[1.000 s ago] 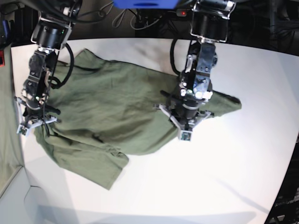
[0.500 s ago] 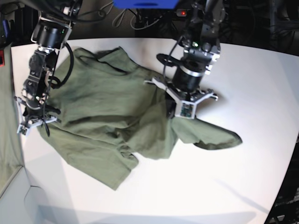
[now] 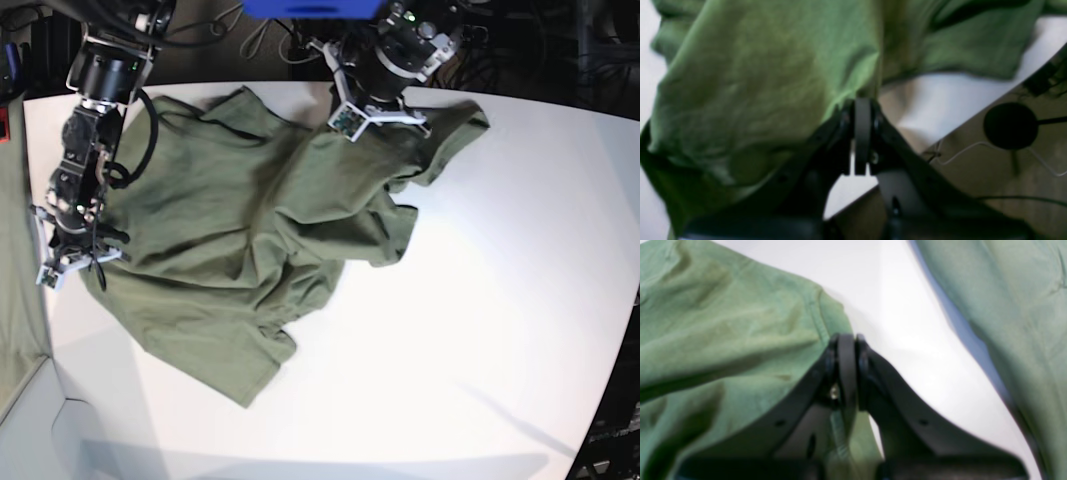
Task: Layout the t-shirt on the table in an organized manner, then fold the t-shirt properly
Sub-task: 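Release with the left gripper, regrasp the shirt body and pull it back, then lower the left gripper onto the shirt and grasp a fold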
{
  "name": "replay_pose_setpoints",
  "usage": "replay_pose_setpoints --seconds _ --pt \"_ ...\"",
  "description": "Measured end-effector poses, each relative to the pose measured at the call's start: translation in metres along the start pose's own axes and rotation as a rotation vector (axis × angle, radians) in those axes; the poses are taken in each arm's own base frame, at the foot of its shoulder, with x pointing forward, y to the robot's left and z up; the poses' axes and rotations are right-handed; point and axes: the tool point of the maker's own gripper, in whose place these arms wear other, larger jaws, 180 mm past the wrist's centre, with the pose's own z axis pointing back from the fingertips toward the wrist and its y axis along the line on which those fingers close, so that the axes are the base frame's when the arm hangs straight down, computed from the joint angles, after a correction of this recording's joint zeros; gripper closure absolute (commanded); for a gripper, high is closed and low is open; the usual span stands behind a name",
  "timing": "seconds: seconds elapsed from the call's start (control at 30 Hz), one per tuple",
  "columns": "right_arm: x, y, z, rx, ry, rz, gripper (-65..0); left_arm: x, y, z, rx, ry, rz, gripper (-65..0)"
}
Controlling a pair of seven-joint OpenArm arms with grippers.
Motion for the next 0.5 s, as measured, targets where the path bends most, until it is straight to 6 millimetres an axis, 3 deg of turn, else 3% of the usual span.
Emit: replay_pose_setpoints --seconds 0.1,0.23,0.33,0.4,0.5 --pt "0.0 0.0 0.0 0.0 0.001 0.0 0.0 0.011 -0.001 0.003 -0.001 -0.033 0.003 -10.3" --pt "0.0 0.0 0.0 0.001 0.001 0.0 0.0 0.019 -0.005 0.011 -0.006 -0.057 0.019 -29.8" --pt "-0.001 0.0 0.0 0.001 0.001 0.0 0.0 0.027 -0.01 0.017 -0.019 -0.08 0.028 -40.7" --pt "-0.001 0.001 0.0 0.001 0.001 0.0 0.0 0.039 -0.003 0.021 -0.001 -0.121 0.029 -42.5" --pt "0.0 0.0 0.0 0.001 0.001 0.0 0.0 0.043 0.024 0.02 0.069 -0.132 0.054 -42.5"
